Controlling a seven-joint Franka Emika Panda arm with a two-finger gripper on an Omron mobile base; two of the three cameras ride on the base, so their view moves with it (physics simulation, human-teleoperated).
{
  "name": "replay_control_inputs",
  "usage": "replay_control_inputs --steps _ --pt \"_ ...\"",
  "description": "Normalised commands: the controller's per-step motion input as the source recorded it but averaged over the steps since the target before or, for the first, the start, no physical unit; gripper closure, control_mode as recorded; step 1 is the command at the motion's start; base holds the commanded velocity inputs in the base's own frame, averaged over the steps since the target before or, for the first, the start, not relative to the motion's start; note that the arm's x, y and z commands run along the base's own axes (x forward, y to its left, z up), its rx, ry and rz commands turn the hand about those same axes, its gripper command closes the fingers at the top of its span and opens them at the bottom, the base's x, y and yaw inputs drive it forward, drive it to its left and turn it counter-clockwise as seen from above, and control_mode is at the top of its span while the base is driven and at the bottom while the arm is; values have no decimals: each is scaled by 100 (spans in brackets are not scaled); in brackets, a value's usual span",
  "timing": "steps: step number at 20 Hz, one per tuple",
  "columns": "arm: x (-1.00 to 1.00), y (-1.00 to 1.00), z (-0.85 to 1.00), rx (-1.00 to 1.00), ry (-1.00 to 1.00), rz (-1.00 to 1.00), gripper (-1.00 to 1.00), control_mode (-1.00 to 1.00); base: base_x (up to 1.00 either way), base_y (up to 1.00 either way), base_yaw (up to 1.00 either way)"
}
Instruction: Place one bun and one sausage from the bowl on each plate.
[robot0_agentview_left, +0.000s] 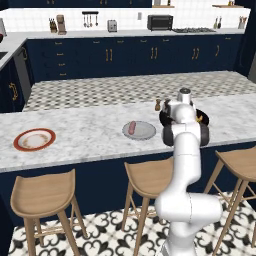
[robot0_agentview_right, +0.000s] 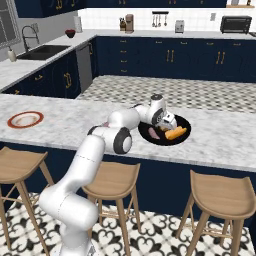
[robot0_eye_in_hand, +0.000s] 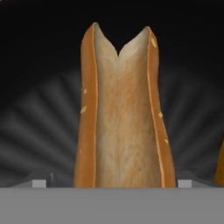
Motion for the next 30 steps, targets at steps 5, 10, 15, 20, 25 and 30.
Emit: replay_control_inputs --steps 5,10,15,20,25,30 --pt "24 -4 -28 0 0 0 100 -100 0 0 0" --pt "-4 -4 -15 0 -3 0 100 -100 0 0 0" --pt "-94 26 25 1 -10 0 100 -100 0 0 0" --pt "-100 80 12 0 -11 0 100 -100 0 0 0" --pt "-100 98 10 0 -14 0 100 -100 0 0 0" --pt "-100 91 53 0 -13 0 100 -100 0 0 0"
